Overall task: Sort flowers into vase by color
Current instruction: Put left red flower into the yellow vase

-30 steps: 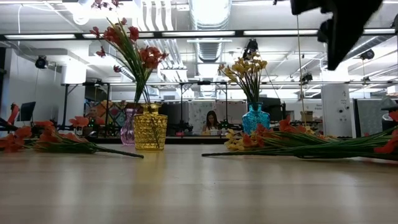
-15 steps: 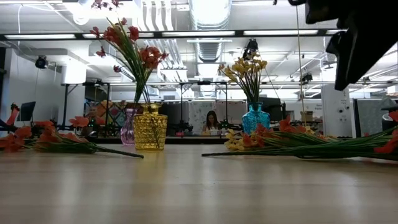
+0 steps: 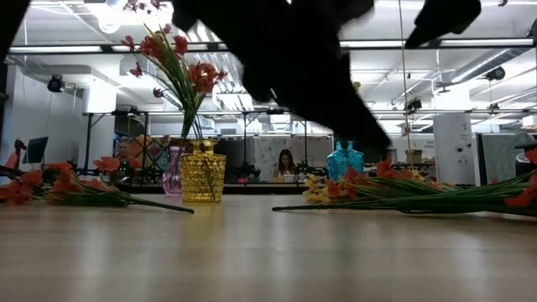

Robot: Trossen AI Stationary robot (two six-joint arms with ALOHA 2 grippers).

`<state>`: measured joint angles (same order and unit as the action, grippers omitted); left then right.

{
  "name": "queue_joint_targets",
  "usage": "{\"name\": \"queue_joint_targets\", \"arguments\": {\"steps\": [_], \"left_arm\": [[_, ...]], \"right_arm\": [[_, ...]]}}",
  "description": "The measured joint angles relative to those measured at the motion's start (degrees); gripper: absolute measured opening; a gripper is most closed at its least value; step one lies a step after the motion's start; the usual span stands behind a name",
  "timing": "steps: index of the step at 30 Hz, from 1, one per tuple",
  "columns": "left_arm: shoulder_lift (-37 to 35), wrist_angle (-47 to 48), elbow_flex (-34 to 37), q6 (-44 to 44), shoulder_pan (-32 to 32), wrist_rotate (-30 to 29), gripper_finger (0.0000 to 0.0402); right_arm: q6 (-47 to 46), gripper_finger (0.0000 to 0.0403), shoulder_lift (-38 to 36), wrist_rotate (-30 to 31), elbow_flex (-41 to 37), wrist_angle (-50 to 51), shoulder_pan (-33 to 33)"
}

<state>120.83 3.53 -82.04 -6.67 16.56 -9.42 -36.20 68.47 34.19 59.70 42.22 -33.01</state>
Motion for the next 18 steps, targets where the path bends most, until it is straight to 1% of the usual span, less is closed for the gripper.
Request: {"name": "queue_joint_targets", "arguments": {"steps": [3,6,11,14,18], "left_arm": [[2.6,-2.2,0.0,-0.9,-3.5,3.7,0.016],[4.7,-2.5,0.0,-1.0,-6.0,4.5,0.016],[6.6,-2.8,0.0,-1.9,-8.4,6.4,0.0155],[6.9,-3.0,-0.1,-1.8,-8.9,8.1,0.0133],[6.9,-2.7,-0.1,-1.7,-8.9,8.9,0.0078]], "right_arm": [[2.9,0.0249,-0.6,2.7,0.0,-1.5,0.0],[4.1,0.0249,-0.6,4.8,0.0,-2.0,0.0],[4.4,0.0249,-0.5,5.0,-0.3,-2.4,0.0],[4.3,0.0249,-0.5,5.3,-0.5,-2.6,0.0],[4.3,0.0249,-0.5,5.4,-0.8,-2.7,0.0]]}}
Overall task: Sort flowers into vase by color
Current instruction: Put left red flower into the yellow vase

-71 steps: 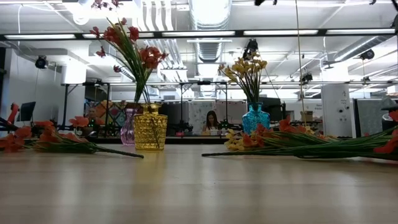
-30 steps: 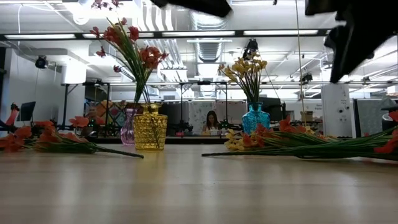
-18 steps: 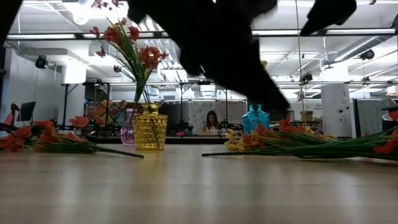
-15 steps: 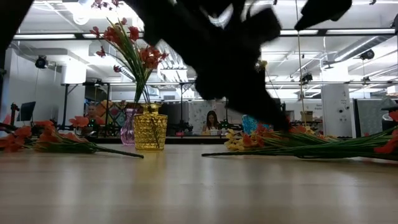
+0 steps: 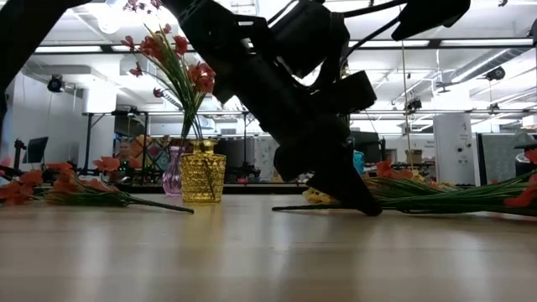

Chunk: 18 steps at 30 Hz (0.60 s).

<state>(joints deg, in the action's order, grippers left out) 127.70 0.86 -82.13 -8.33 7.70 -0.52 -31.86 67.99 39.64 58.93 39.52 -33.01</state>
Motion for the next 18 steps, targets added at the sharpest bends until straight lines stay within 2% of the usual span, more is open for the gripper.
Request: {"name": "queue_joint_targets", "arguments": {"steps": [3,5,18], "left_arm": [[0.0,0.1,0.0,0.5,0.0,0.1,0.0028],[0.0,0.2,0.0,1.0,0.0,0.1,0.001],[-5.4,3.6,0.2,1.8,1.8,-0.5,0.0003]], "right_arm": [[0.0,0.0249,0.0,0.0,-0.2,0.0,0.0],[0.0,0.0249,0.0,0.0,-0.2,0.0,0.0],[1.5,0.0249,-1.0,0.1,-0.3,0.0,-2.2]]}}
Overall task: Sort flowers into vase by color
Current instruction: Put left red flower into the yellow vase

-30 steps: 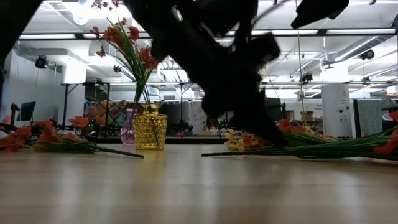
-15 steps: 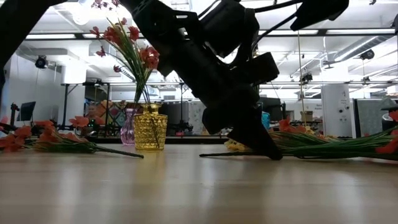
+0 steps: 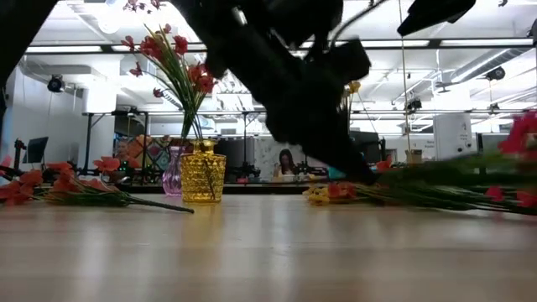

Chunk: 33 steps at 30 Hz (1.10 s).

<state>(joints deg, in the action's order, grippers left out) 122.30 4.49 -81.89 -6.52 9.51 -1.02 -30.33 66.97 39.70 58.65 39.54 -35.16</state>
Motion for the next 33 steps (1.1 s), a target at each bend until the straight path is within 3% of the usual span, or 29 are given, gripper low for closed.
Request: {"name": "queue_joint_targets", "arguments": {"steps": [4,9,17,26,30,33], "left_arm": [[-3.4,-3.1,2.7,1.3,1.7,-0.1,0.0002],[-10.1,-11.0,12.1,5.5,4.2,-2.8,0.0001],[-23.1,-26.6,26.7,8.8,10.5,-11.2,0.0001],[-32.2,-45.5,41.0,8.8,18.1,-23.1,0.0],[-32.8,-56.2,45.5,6.7,20.6,-26.4,0.0],[-32.6,-62.4,47.7,5.7,22.0,-27.0,0.0]], "right_arm": [[1.2,0.0249,-2.5,2.0,0.0,-0.1,-0.9],[6.8,0.0249,-6.3,4.0,0.0,-3.8,-1.8],[19.5,0.0249,-9.4,3.9,-0.3,-14.7,-1.9],[21.8,0.0249,-9.5,3.9,-2.7,-19.6,-1.8],[25.0,0.0249,-8.8,3.8,-8.5,-30.6,-1.7],[29.0,0.0249,-7.0,3.1,-13.9,-44.5,-1.0]]}}
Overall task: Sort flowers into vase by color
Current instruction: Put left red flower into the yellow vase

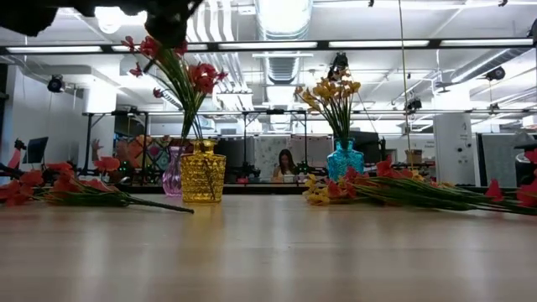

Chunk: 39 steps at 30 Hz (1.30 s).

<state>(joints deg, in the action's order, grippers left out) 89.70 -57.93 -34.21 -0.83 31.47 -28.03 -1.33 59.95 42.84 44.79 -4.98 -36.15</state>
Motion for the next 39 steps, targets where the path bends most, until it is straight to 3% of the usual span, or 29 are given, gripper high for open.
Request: {"name": "queue_joint_targets", "arguments": {"steps": [3,7,13,17,19,30,35,39], "left_arm": [[0.4,-3.3,0.6,-1.2,0.8,0.0,0.0],[1.2,-4.1,0.4,-1.9,0.8,-0.1,0.0],[2.4,-4.3,-1.5,-3.2,0.6,-0.3,0.0],[2.4,-4.4,-1.5,-3.7,0.7,-4.8,0.0],[2.3,-4.1,-1.2,-3.6,0.7,-7.5,0.0],[2.3,-4.0,-1.2,-3.6,0.9,-7.8,0.0],[2.3,-4.0,-1.2,-3.6,1.5,-11.6,0.0],[2.2,-3.6,-1.2,-3.6,1.9,-12.6,0.0002]], "right_arm": [[5.0,0.0249,3.5,-3.7,-4.8,-15.7,1.7],[8.6,0.0249,10.1,-14.1,-7.9,-35.0,5.1],[10.1,0.0249,21.2,-26.3,-6.5,-48.3,10.2],[11.6,0.0249,27.1,-32.4,-4.1,-55.6,11.1],[12.4,0.0249,29.7,-32.4,-2.9,-58.8,11.2],[11.3,0.0249,38.5,-30.8,6.3,-60.3,14.4],[14.2,0.0249,38.3,-23.7,7.4,-57.4,14.4],[14.6,0.0245,38.3,-22.2,7.3,-57.1,14.5]]}}
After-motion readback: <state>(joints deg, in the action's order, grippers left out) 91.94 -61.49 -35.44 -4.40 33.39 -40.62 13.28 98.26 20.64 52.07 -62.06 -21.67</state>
